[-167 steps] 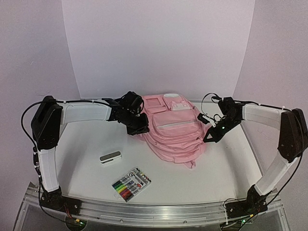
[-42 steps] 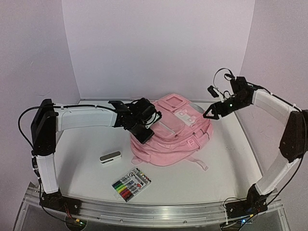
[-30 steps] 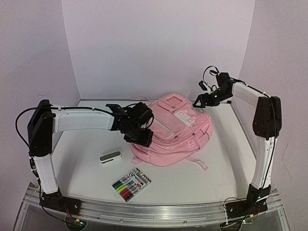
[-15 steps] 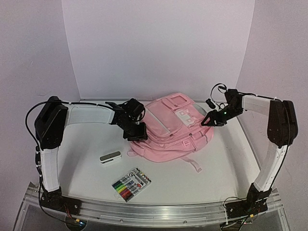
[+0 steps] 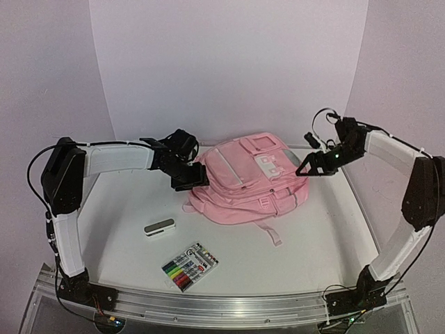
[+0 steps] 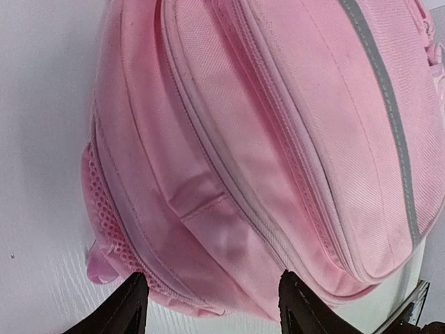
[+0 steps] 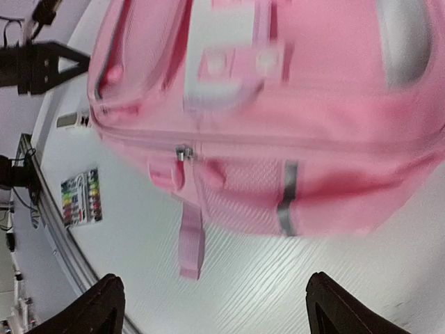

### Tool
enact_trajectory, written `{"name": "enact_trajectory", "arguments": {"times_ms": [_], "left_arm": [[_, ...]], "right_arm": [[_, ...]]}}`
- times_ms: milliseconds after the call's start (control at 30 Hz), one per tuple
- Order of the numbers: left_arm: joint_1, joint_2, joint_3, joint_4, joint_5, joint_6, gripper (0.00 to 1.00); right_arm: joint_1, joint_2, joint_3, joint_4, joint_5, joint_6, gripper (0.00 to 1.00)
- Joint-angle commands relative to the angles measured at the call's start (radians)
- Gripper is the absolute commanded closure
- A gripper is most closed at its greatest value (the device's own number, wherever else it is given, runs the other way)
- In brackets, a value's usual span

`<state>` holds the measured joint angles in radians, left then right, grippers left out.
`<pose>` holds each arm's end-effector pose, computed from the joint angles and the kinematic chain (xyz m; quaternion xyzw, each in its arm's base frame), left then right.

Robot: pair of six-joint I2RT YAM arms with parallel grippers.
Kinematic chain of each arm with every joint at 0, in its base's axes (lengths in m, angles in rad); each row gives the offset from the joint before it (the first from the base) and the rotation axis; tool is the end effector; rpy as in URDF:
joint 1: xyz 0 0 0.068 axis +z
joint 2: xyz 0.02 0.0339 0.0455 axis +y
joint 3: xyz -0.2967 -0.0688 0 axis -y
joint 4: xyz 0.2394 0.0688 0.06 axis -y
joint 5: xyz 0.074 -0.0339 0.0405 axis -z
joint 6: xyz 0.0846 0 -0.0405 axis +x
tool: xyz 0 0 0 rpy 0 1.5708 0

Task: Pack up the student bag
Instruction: Adjust the student bag at the center of the board.

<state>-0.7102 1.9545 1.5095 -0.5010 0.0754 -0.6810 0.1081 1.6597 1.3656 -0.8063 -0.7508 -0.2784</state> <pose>0.3489 -0.3084 0.2113 0.0255 0.9507 -0.2244 0.2128 0.3461 0.0956 0.2760 -0.2576 0.8715 0.3368 0.2463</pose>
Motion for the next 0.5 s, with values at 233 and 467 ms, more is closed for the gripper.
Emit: {"name": "enact_trajectory", "arguments": {"times_ms": [233,467], "left_arm": [[-0.006,-0.077,-0.039,0.044,0.020,-0.060,0.28],[-0.005,0.040,-0.005,0.120,0.117,-0.083,0.33]], "right_arm": [[-0.004,0.562,0.664,0.087,0.152,0.149,0.04],[-0.004,0.625,0.600,0.063,0.036,0.163,0.24]]}}
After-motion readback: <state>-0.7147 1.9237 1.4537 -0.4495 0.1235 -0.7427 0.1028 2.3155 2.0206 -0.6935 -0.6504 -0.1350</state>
